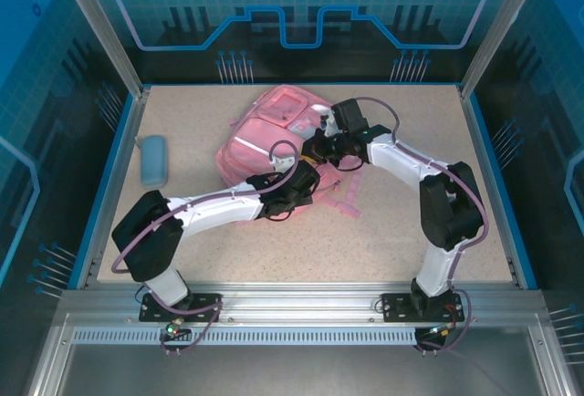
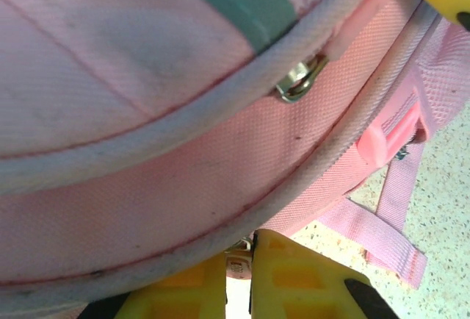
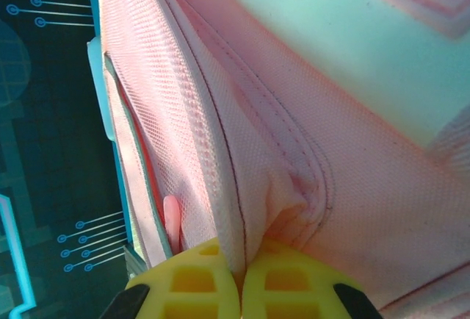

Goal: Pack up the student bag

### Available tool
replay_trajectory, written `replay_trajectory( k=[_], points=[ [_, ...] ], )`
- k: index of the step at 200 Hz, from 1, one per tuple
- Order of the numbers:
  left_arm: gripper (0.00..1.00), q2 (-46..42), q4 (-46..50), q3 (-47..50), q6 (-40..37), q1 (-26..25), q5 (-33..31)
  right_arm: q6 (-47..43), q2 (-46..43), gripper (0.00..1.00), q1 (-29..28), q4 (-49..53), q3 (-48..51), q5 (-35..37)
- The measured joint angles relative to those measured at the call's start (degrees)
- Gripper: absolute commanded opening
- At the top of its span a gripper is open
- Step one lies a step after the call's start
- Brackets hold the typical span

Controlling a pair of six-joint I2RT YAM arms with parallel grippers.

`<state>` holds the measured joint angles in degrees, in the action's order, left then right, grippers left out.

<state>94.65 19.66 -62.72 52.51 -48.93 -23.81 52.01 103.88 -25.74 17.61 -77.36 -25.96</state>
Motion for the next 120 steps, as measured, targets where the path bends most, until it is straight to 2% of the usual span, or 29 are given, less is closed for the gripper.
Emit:
replay_trajectory(
  k=[84, 120],
  points=[
    [0.0, -5.9, 3.26, 2.14, -1.97, 0.2, 1.38, -5.88, -0.81, 0.0, -0.09, 6.05, -1.6, 5.51],
    [0.0, -7.96, 7.5, 2.4, -3.26, 2.54, 3.17, -9.01, -0.81, 0.0, -0.09, 8.66, -1.84, 9.79]
  ],
)
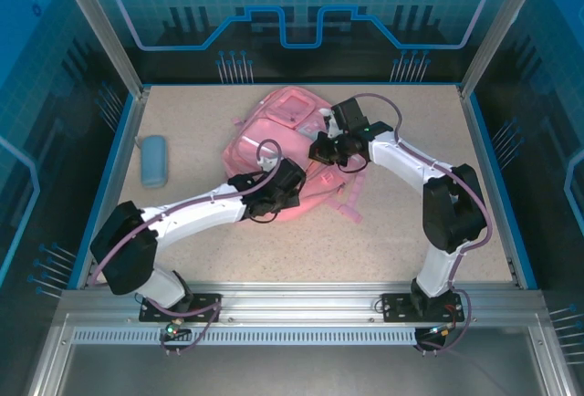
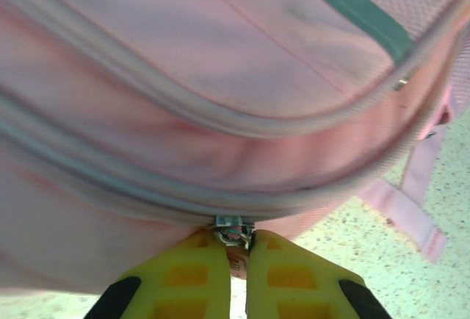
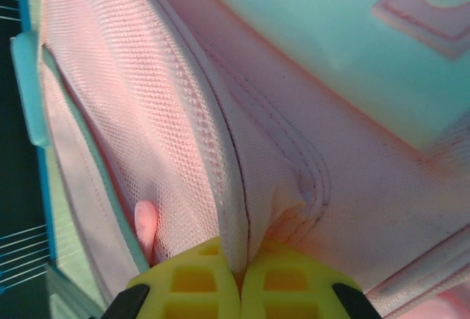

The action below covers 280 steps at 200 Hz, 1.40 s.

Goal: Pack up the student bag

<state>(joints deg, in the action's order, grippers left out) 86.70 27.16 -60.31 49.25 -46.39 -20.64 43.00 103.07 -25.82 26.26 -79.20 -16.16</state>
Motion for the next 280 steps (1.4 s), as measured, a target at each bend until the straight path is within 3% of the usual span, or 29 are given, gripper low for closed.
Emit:
replay_trajectory(
  k=[94, 135, 161, 251, 262, 280],
  points=[
    [0.0, -4.74, 0.33, 4.63, -12.39, 11.98, 9.05, -9.51, -0.11, 0.0, 2.19, 3.37, 0.0, 3.1],
    [0.0, -2.89, -0.44, 4.48, -17.42, 12.5, 11.63, -11.67, -0.22, 0.0, 3.13, 3.8, 0.0, 2.4],
    [0.08, -1.84, -0.44, 4.26, -19.08, 12.87, 12.52, -12.26, -0.22, 0.0, 3.34, 3.85, 0.0, 1.99],
    [0.15, 2.47, -0.35, 2.25, -20.9, 13.25, 14.53, -12.63, -0.44, 0.0, 3.87, 4.0, 0.0, 1.57],
    [0.13, 2.78, -0.39, 2.25, -20.92, 13.25, 14.69, -12.63, -0.44, 0.0, 3.87, 4.0, 0.02, 1.53],
    [0.01, 3.17, -0.42, 2.25, -21.03, 13.29, 15.04, -12.66, -0.5, 0.0, 3.89, 4.0, 0.02, 1.36]
  ],
)
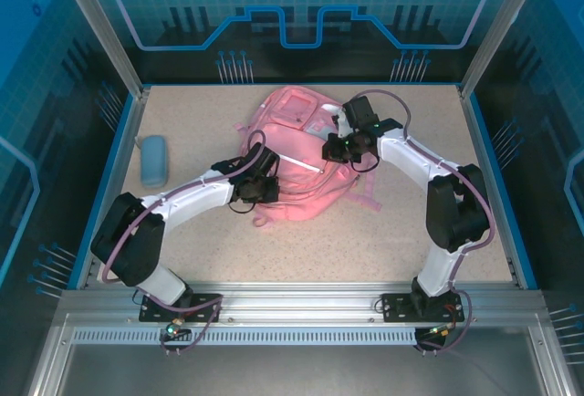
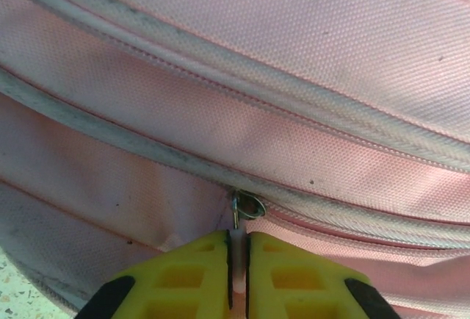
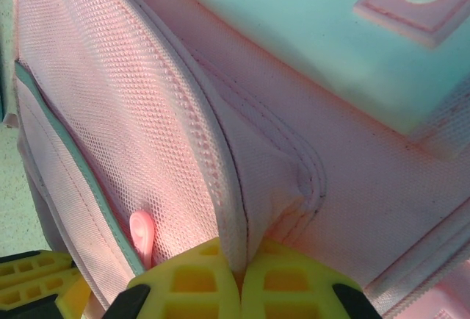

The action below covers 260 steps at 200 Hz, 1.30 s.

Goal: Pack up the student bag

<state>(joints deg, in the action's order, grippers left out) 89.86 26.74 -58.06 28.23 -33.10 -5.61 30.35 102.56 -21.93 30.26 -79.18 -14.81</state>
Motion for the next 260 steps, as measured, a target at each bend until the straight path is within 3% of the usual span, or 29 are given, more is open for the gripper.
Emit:
replay_trajectory(
  k=[73, 85, 102, 110, 126, 189, 260],
  points=[
    [0.0, -1.62, 0.42, -0.63, -1.66, 0.94, -1.77, -6.91, -2.71, 0.0, 3.72, 0.68, 2.12, 0.87],
    [0.0, -2.38, -0.13, -0.63, -1.9, 1.4, -1.4, -8.83, -3.26, 0.14, 5.14, 1.18, 2.36, 0.44],
    [0.0, -2.71, -1.25, -0.63, -2.6, 1.49, 0.0, -9.42, -3.67, 0.51, 6.14, 1.51, 2.36, 0.07],
    [0.0, -2.71, -1.57, -0.66, -2.78, 1.51, 0.61, -9.25, -4.13, 0.59, 6.51, 1.46, 2.36, -0.04],
    [0.0, -2.75, -2.08, -0.63, -2.97, 1.29, 1.84, -7.58, -6.08, 0.66, 6.93, 1.44, 2.45, -0.26],
    [0.0, -2.54, -4.61, -3.82, -3.32, -7.76, 6.58, 12.02, -23.89, 0.64, 6.97, -0.79, 15.98, -1.66],
    [0.0, 3.78, -6.62, -9.57, -2.71, -14.4, 8.92, 32.76, -30.45, 0.67, 4.96, -4.09, 28.68, -1.95]
  ],
)
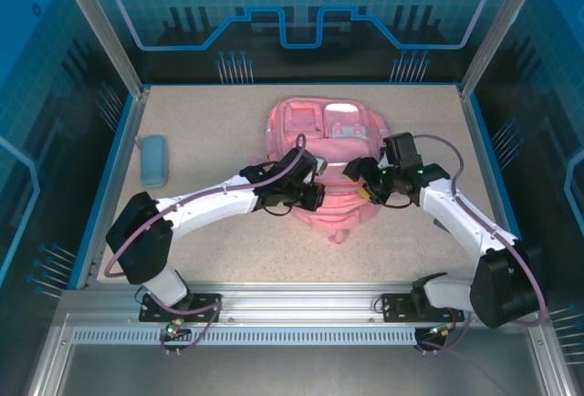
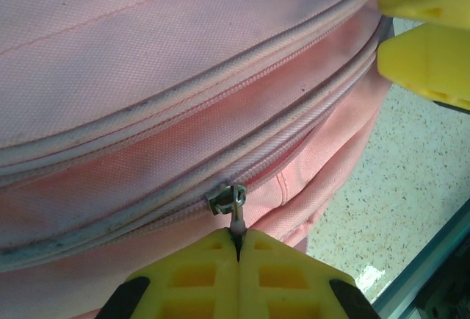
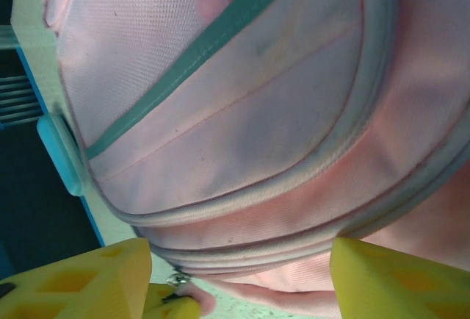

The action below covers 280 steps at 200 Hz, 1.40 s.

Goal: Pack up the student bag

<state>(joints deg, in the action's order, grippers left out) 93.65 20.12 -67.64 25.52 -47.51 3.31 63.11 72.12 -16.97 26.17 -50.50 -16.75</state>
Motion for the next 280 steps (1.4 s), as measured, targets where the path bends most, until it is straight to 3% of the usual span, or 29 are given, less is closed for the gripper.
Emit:
replay_trajectory(
  k=[67, 112, 176, 217, 280],
  points=[
    [0.0, 1.6, -1.18, -1.33, 0.0, -0.76, 0.7, 13.62, -6.21, 0.61, -0.5, -4.85, 9.16, 6.32],
    [0.0, 1.86, -1.14, -1.79, -0.2, -0.76, 1.05, 14.69, -5.18, 0.4, -0.61, -11.21, 9.31, 6.93],
    [0.0, 1.9, -0.24, -2.1, -1.81, -0.76, -0.15, 10.1, -2.97, 0.08, -0.61, -10.12, 7.26, 8.09],
    [0.0, 1.53, 2.82, -1.77, -4.31, 0.96, -2.54, 2.51, -2.58, 0.05, -0.66, -5.66, 2.03, 13.2],
    [0.0, -3.04, 3.76, 4.59, -6.64, 9.51, -3.5, -3.96, -0.9, 0.05, -1.09, -1.68, -1.55, 16.11]
  ],
)
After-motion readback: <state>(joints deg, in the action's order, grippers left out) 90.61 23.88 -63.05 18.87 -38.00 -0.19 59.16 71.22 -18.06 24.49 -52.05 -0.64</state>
